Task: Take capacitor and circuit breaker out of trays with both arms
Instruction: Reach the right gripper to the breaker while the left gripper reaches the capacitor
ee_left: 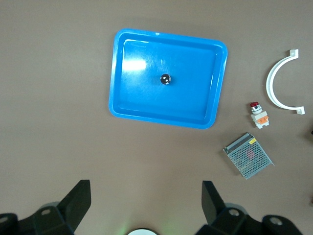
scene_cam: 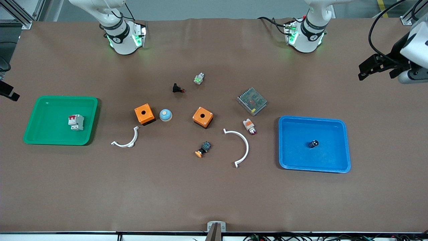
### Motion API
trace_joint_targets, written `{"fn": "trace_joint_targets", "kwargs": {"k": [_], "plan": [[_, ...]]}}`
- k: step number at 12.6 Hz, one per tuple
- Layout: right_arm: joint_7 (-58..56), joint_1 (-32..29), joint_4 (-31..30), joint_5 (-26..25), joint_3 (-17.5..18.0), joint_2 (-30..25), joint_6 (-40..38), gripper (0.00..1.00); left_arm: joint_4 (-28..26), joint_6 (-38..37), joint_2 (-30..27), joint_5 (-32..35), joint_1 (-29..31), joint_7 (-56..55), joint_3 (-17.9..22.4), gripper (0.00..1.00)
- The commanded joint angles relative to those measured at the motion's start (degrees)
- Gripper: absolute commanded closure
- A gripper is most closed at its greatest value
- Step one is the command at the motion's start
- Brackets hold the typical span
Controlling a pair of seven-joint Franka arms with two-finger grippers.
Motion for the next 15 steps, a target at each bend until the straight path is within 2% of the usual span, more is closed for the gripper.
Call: {"fn": "trace_joint_targets", "kwargs": {"k": [1, 2, 4, 6, 7, 10, 11, 13, 15], "plan": [[0.4, -0.7, -7.8, -0.4, 0.2, -1.2, 5.1, 0.00, 2.1, 1.8, 7.6, 0.7, 0.8, 1.4, 0.1, 0.00], [0.3, -1.0, -10.6, -0.4, 0.2, -1.1, 6.9, 0.00, -0.1, 5.6, 8.7, 0.9, 1.2, 1.3, 0.1, 0.00], [-2.1, -1.4, -17.8, -0.5, 0.1, -0.1, 12.9, 0.00, -9.3, 17.7, 8.9, 0.9, 1.3, 0.8, 0.0, 0.00], [-11.3, -3.0, -24.6, -0.9, 0.1, 1.3, 20.6, 0.00, -19.4, 32.7, 9.3, 0.9, 1.6, 0.7, 0.1, 0.00], [-16.6, -4.2, -27.1, -0.9, 0.1, 2.3, 24.3, 0.00, -22.3, 38.6, 11.2, 0.9, 1.6, 0.7, 0.0, 0.00], [-29.7, -8.3, -28.5, -0.9, 0.1, 8.2, 29.4, 0.00, -23.8, 48.5, 19.1, 0.9, 2.0, 0.7, 0.0, 0.01], [-31.4, -9.3, -29.2, -0.9, 0.2, 9.7, 31.0, 0.00, -23.6, 50.4, 21.7, 0.9, 2.0, 0.6, -0.1, 0.05], [-33.2, -9.8, -34.1, -0.8, 0.2, 10.5, 38.3, 0.00, -23.3, 54.4, 26.1, 0.8, 1.7, 0.4, -0.1, 0.14], [-33.3, -9.7, -39.2, -0.4, 0.3, 11.5, 46.1, 0.00, -23.1, 57.3, 29.3, 0.8, 1.6, 0.4, -0.1, 0.17]]}}
